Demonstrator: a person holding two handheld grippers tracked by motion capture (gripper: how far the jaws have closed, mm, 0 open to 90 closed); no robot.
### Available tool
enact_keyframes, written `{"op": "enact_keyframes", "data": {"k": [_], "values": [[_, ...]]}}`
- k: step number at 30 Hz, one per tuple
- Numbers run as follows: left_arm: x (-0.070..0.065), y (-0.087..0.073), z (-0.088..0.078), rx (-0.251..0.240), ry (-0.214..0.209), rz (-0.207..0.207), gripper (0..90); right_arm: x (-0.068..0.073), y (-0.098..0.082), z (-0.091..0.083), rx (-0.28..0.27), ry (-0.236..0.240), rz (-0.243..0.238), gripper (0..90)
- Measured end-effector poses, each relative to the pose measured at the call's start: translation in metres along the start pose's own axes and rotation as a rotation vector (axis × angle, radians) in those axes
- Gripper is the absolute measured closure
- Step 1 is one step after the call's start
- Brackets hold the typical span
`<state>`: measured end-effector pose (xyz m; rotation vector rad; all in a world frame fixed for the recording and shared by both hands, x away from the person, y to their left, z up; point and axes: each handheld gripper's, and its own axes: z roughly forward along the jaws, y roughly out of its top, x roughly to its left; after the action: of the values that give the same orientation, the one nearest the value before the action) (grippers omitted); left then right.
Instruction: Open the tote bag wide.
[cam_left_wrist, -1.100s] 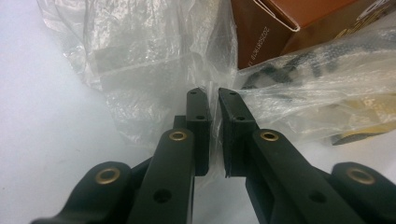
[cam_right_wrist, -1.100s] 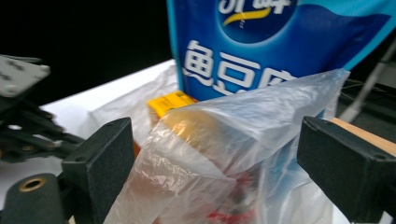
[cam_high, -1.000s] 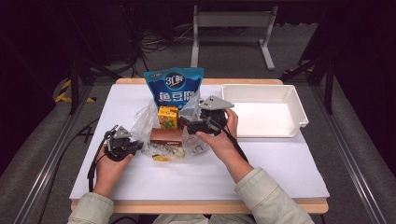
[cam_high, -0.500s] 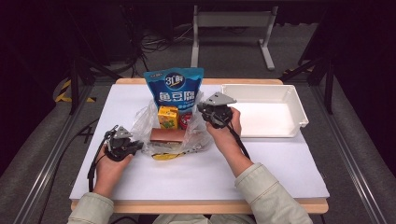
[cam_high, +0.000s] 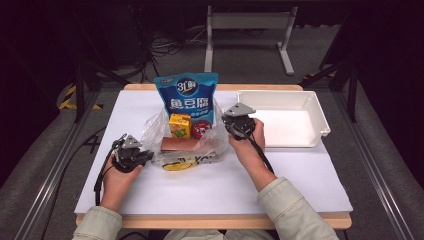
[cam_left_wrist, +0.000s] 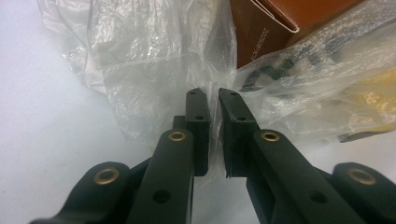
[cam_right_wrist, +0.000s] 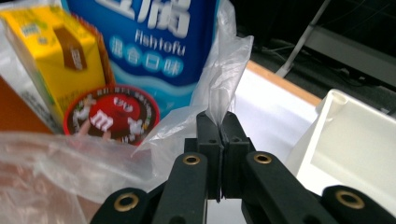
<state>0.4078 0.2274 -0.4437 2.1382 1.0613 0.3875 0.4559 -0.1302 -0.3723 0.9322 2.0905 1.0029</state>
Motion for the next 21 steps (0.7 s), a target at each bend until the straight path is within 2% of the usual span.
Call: {"op": "enact_keyframes", "data": {"k": [5,11,21], "values": [[0.0,0.0,0.0,0.001,0.002,0.001,82.7,0.005,-0.01,0.008,0.045,0.003,-0.014,89.4],[0.0,-0.001,0.0,-0.004,0.002,-0.004,82.6,0.016,-0.025,0.018,0.109,-0.002,-0.073,89.3],[0.0,0.0,0.0,-0.009,0.003,-0.006,82.7,0.017,-0.046,0.024,0.155,0.033,-0.057,89.2]]}}
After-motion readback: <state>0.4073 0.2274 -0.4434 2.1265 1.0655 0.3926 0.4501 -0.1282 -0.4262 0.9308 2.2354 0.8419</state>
